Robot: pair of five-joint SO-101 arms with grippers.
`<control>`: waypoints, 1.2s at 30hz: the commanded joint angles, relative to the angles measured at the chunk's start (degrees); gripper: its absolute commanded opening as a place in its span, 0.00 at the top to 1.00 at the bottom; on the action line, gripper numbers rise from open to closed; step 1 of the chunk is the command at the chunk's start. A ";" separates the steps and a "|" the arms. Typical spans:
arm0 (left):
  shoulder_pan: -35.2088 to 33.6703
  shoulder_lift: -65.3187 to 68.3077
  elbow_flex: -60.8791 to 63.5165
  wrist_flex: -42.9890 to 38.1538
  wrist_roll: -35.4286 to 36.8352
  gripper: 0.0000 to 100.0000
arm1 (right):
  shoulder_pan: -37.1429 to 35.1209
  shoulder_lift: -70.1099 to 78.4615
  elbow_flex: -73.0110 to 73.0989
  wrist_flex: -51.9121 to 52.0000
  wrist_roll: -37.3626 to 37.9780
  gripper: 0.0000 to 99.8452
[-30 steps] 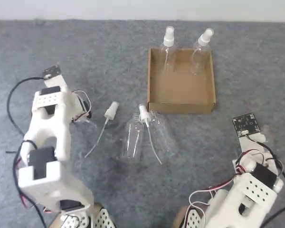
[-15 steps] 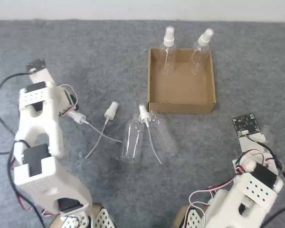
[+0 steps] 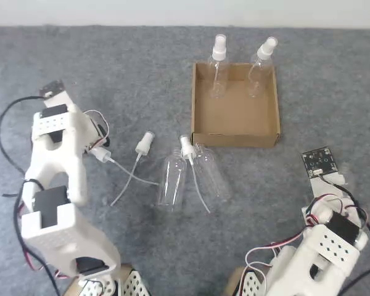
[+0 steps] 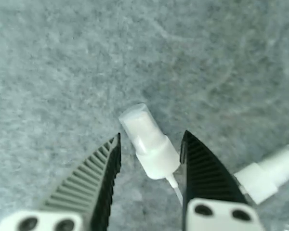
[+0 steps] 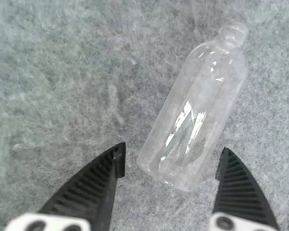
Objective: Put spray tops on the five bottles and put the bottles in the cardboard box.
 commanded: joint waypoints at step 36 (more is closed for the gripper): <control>9.67 -20.92 13.32 -0.44 -29.19 0.93 | 1.54 -1.63 0.09 1.71 6.24 0.74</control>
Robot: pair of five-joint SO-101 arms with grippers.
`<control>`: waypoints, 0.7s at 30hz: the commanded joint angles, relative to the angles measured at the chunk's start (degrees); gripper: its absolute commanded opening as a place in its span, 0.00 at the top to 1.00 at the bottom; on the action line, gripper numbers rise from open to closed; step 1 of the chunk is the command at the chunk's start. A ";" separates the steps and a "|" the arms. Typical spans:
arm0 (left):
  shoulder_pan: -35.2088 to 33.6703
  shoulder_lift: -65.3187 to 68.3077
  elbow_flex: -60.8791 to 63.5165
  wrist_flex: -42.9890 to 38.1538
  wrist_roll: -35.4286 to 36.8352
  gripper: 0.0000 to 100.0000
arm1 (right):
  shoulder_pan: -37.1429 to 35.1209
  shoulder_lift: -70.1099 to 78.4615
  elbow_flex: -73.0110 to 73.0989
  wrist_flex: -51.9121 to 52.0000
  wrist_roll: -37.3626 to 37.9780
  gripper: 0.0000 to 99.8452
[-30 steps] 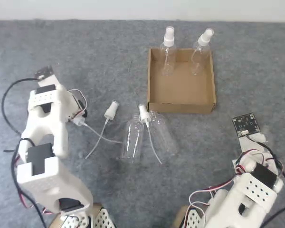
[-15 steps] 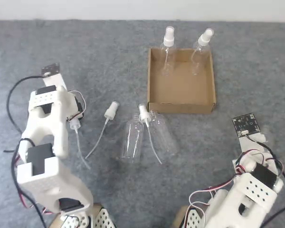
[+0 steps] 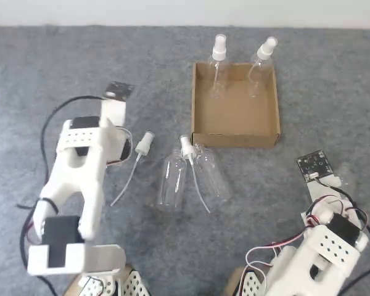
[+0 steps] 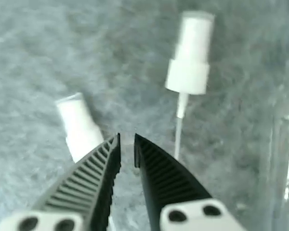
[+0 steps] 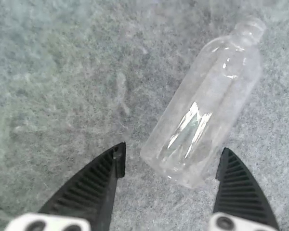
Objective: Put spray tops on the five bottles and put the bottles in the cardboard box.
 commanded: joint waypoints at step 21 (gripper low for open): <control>-5.19 -3.78 4.44 -4.75 2.37 0.85 | 0.57 -1.71 -0.53 0.84 0.79 0.74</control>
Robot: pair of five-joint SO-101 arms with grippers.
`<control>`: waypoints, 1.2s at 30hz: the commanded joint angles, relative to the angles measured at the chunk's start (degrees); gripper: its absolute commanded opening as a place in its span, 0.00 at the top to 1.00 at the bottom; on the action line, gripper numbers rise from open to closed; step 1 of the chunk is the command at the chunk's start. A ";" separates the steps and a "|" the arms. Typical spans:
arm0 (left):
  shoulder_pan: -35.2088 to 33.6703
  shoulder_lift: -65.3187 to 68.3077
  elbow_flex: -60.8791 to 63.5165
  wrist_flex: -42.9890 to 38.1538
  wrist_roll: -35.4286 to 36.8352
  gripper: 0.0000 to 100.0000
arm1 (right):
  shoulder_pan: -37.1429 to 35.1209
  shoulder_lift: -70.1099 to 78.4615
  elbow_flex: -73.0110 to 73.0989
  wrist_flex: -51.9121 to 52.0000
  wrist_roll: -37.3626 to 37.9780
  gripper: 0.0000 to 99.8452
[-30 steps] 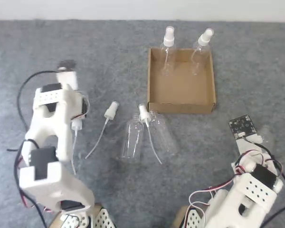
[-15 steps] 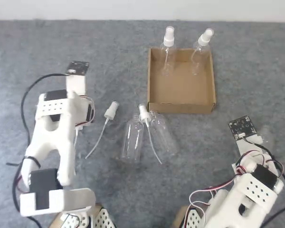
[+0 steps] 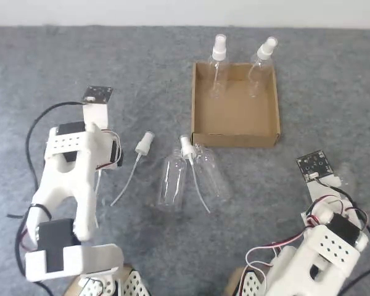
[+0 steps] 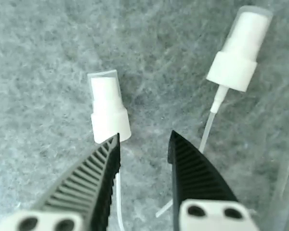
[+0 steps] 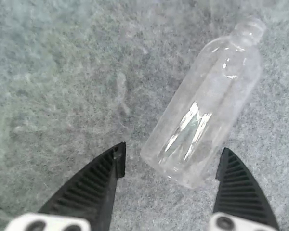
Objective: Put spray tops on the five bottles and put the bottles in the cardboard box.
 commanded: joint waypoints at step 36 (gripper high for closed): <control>-5.89 10.11 -16.13 1.58 -7.12 0.85 | 0.40 -1.71 -0.53 0.40 0.79 0.74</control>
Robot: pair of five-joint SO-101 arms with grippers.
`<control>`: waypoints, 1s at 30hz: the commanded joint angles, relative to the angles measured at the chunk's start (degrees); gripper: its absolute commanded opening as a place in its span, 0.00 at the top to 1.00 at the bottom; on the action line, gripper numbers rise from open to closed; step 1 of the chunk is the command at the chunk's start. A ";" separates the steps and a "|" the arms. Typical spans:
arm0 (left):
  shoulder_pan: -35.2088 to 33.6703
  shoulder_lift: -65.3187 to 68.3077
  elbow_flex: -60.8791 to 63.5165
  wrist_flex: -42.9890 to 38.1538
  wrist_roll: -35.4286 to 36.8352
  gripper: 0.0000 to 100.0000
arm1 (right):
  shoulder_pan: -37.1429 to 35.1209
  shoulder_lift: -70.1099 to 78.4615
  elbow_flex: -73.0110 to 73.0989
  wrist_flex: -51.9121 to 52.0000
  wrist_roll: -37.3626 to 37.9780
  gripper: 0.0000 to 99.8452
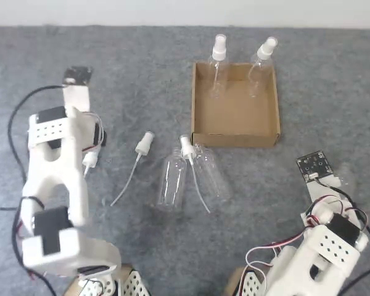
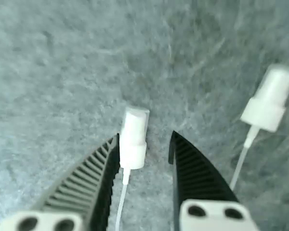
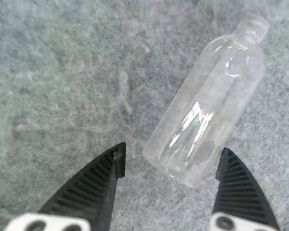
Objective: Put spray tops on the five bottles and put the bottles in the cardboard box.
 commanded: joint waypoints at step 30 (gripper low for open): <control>9.05 -3.87 5.41 -3.52 6.68 0.98 | 0.48 -1.71 -0.53 -0.13 0.79 0.74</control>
